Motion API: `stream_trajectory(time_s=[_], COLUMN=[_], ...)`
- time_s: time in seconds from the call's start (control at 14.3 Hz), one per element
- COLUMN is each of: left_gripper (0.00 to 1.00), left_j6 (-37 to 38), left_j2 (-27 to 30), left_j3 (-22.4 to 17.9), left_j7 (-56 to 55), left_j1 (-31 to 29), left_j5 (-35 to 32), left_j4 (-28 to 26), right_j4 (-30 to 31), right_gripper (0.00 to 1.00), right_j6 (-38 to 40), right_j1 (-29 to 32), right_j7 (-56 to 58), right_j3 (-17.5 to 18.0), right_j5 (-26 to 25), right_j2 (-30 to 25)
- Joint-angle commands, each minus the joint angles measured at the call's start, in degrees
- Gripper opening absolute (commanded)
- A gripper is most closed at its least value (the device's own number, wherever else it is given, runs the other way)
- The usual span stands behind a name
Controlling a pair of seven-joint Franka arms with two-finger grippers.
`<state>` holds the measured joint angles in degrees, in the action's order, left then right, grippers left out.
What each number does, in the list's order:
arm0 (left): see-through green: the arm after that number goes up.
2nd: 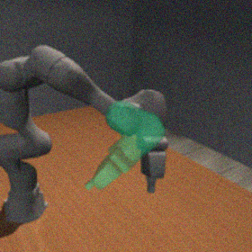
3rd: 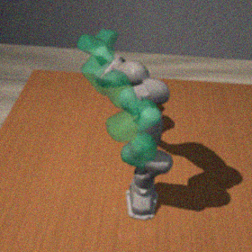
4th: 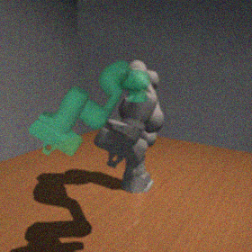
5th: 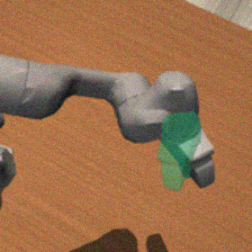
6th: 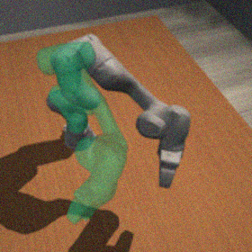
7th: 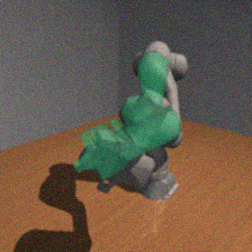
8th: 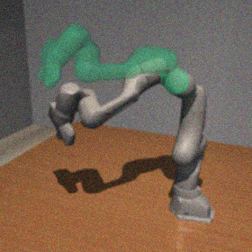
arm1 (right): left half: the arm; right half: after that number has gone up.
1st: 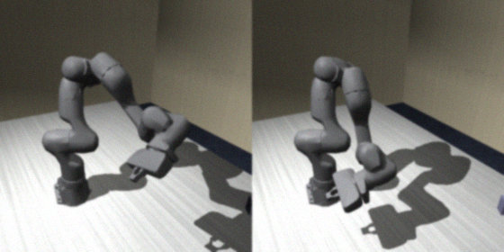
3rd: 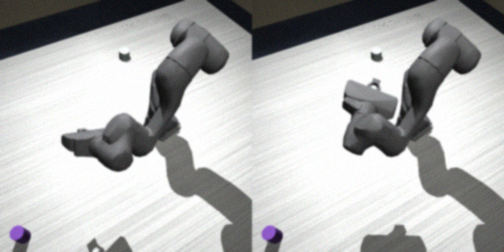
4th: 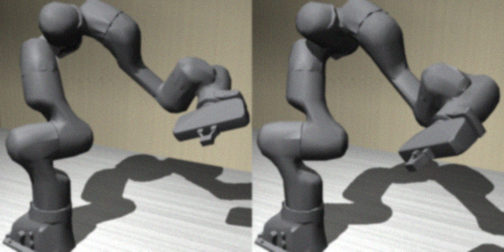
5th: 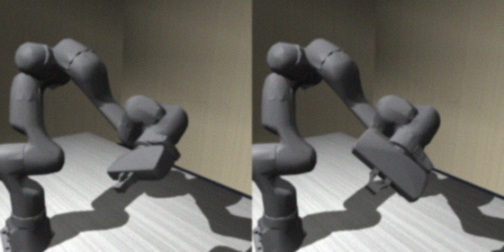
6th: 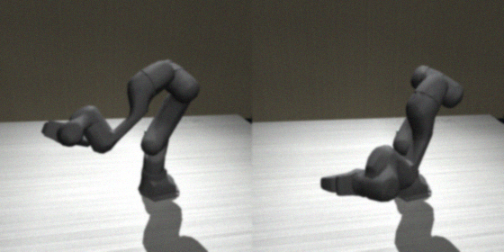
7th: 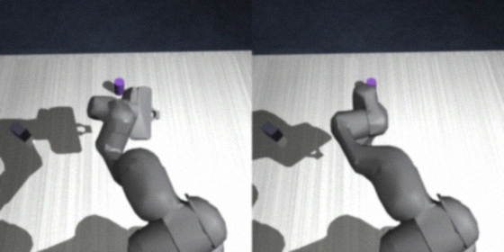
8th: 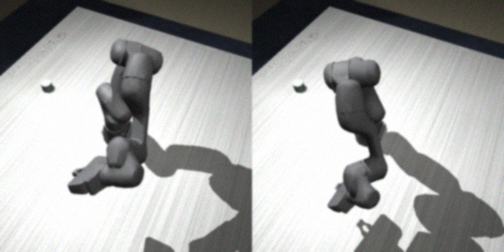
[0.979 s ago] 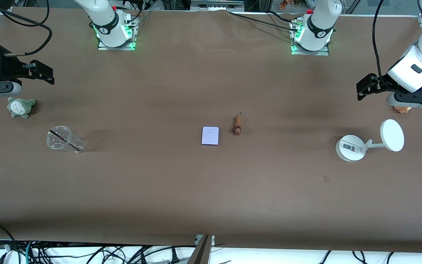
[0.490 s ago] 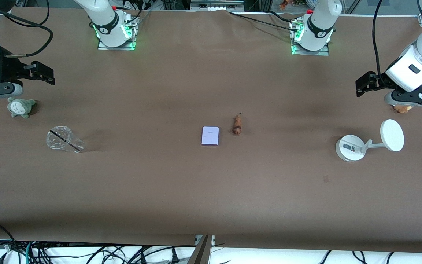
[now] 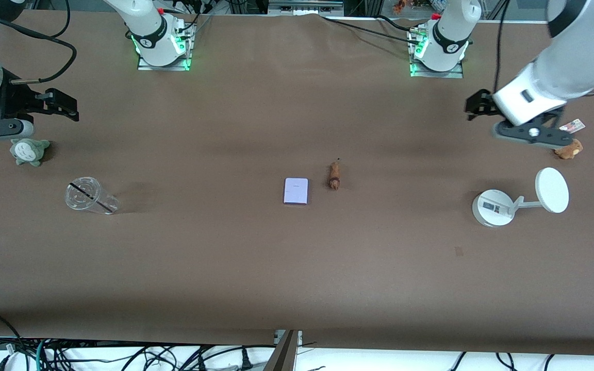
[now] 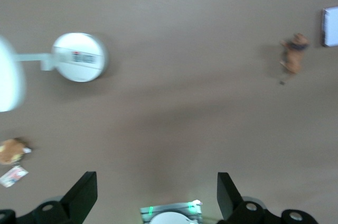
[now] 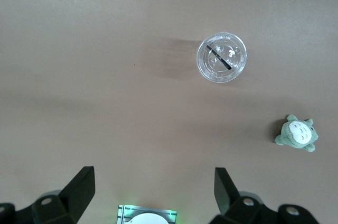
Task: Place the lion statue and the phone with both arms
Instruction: 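Reach the left gripper over the brown lion statue beside the phone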
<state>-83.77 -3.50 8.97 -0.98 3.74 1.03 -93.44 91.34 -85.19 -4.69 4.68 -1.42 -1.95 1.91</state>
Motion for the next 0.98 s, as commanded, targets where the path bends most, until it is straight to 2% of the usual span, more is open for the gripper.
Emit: stream_trajectory(time_s=[0.0,0.07,0.28,0.49,0.77,0.91], left_gripper=[1.00,1.00,1.00,1.00,1.00,1.00], left_j6=[-2.4,-5.9,-19.9,-32.7,-49.3,-53.8], left_j2=[-2.7,-2.9,-4.3,-8.4,-17.3,-21.0], left_j3=[0.2,0.7,6.0,12.0,12.9,12.9], left_j7=[0.1,0.1,-4.1,-12.0,-14.8,-17.9], left_j1=[-0.1,0.0,0.0,0.2,5.1,7.4], left_j5=[5.6,6.0,6.0,5.7,4.9,4.2], left_j4=[-1.6,-3.7,-10.3,-13.5,-16.0,-16.2], right_j4=[-1.3,-1.3,-1.3,-1.3,-1.3,-1.3], right_gripper=[1.00,1.00,1.00,1.00,1.00,1.00], right_j6=[1.0,0.8,0.6,0.5,0.5,0.6], right_j1=[-0.1,-0.3,-0.7,-0.7,-0.3,-0.2], right_j7=[0.2,0.2,-0.1,0.1,-0.1,-0.2], right_j3=[0.5,0.5,0.5,0.5,0.4,0.3], right_j5=[0.3,-0.1,-0.4,-0.4,-0.4,-0.3], right_j2=[1.2,1.3,1.5,1.7,2.1,2.2])
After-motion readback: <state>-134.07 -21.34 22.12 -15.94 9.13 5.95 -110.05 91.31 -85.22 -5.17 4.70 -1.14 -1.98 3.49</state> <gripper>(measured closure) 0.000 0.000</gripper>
